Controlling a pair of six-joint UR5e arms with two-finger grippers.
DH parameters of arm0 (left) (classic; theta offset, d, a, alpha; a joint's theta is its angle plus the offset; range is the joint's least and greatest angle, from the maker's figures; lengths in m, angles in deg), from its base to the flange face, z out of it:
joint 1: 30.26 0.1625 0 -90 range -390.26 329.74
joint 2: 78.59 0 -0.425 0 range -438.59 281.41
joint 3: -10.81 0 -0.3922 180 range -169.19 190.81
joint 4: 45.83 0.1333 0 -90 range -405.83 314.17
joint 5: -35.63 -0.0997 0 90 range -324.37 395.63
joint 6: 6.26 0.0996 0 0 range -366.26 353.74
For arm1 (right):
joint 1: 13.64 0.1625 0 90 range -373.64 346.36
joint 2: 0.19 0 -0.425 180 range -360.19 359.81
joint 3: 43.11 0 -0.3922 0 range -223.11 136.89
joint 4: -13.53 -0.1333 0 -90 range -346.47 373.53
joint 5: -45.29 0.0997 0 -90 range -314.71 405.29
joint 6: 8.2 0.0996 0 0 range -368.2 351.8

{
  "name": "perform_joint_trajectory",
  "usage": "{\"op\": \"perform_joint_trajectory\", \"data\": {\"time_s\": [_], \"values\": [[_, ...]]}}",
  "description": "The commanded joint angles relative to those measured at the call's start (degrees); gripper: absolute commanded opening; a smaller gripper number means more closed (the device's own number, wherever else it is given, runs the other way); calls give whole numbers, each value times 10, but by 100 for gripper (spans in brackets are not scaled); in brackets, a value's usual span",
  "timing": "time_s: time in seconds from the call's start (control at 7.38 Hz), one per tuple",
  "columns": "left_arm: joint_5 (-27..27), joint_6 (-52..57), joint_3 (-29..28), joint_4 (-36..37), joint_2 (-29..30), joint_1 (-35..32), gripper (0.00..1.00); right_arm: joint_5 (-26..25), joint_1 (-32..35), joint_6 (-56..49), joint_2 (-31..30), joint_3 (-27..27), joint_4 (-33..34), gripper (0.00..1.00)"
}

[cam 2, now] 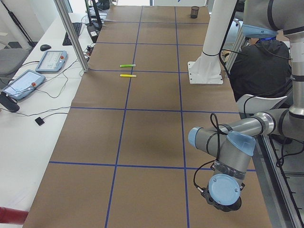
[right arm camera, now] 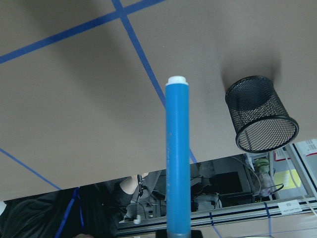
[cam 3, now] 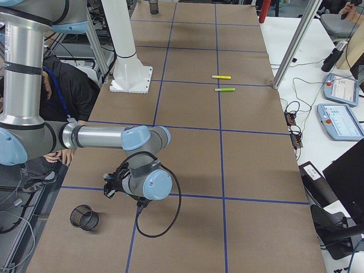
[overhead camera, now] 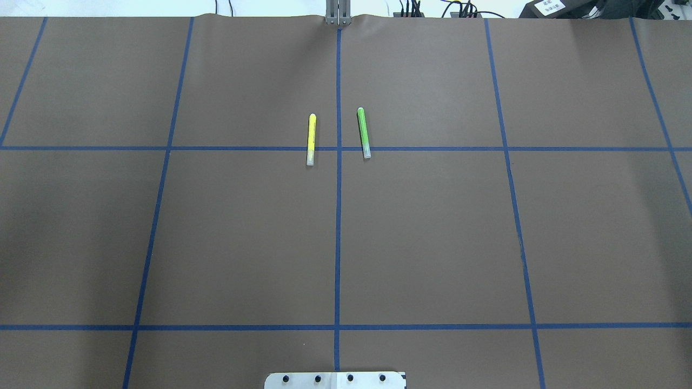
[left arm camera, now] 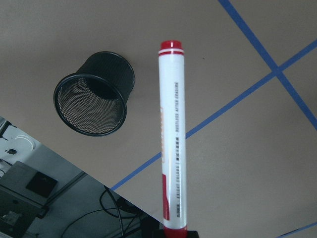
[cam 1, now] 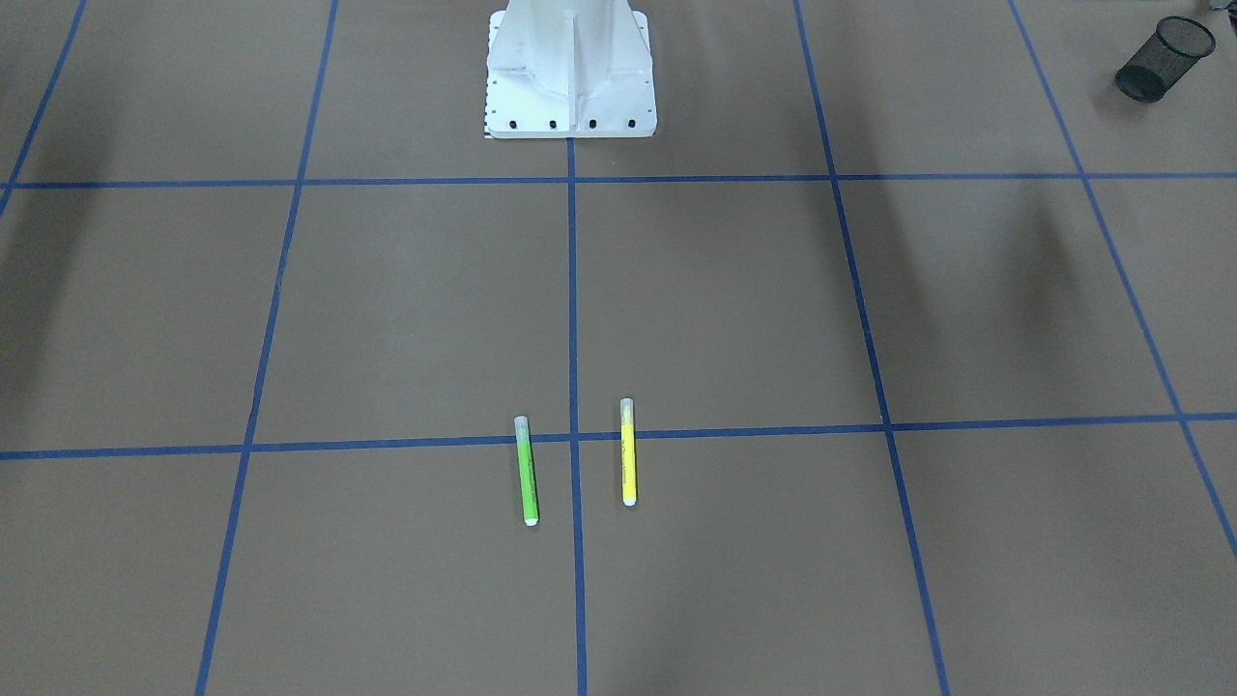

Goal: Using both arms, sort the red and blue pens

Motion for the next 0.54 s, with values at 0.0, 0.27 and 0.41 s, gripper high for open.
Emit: {"op": "perform_joint_trajectory", "data": {"time_s": [0.0,0.27,0.41], "values": [[0,-1,-57,9,-8,-28,0,1,7,0,-1,23,0,0],[-3,0,-72,55,-5,-31,0,2,7,1,-2,26,-1,0],[-4,0,-87,57,-2,-31,0,2,7,2,-2,31,-15,0]]}}
